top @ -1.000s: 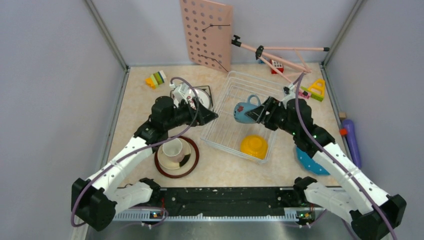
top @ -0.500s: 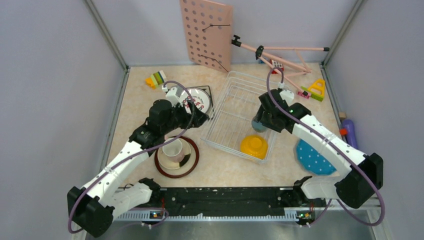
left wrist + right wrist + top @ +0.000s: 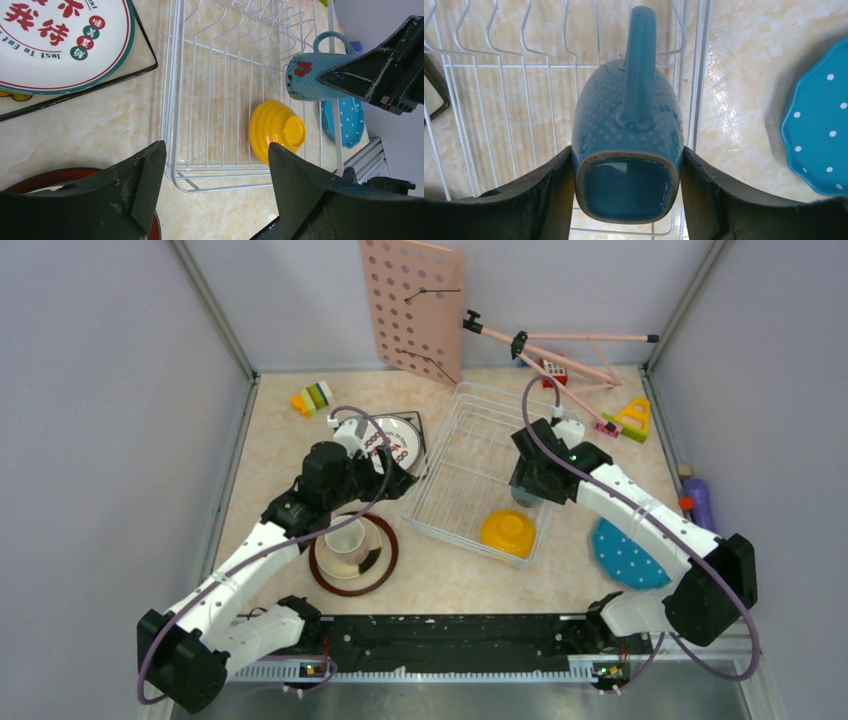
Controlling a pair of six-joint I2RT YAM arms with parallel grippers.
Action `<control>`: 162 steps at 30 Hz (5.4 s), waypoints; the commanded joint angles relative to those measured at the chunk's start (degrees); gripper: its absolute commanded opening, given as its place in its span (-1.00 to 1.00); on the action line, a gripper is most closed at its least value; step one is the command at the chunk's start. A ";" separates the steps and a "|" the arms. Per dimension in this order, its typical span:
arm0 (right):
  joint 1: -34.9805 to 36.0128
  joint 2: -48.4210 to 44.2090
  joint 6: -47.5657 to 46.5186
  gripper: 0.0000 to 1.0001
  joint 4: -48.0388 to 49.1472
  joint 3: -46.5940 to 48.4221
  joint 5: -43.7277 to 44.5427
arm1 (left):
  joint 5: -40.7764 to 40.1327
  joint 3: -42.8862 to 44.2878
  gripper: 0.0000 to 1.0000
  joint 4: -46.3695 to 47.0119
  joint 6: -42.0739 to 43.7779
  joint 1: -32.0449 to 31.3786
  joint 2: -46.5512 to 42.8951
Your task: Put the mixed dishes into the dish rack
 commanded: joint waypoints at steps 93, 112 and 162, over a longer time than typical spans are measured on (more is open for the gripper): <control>-45.54 -18.64 -6.99 0.55 15.95 -31.16 -19.82 | 4.60 -5.30 0.58 3.10 2.43 0.10 -6.01; -37.35 -1.51 -9.06 -0.41 21.23 -27.78 -18.15 | -0.37 -4.36 0.57 1.38 3.40 0.06 -7.49; -38.17 -19.66 5.83 0.78 -8.16 -23.66 -7.02 | 0.72 -5.36 0.57 2.22 3.30 0.04 -8.92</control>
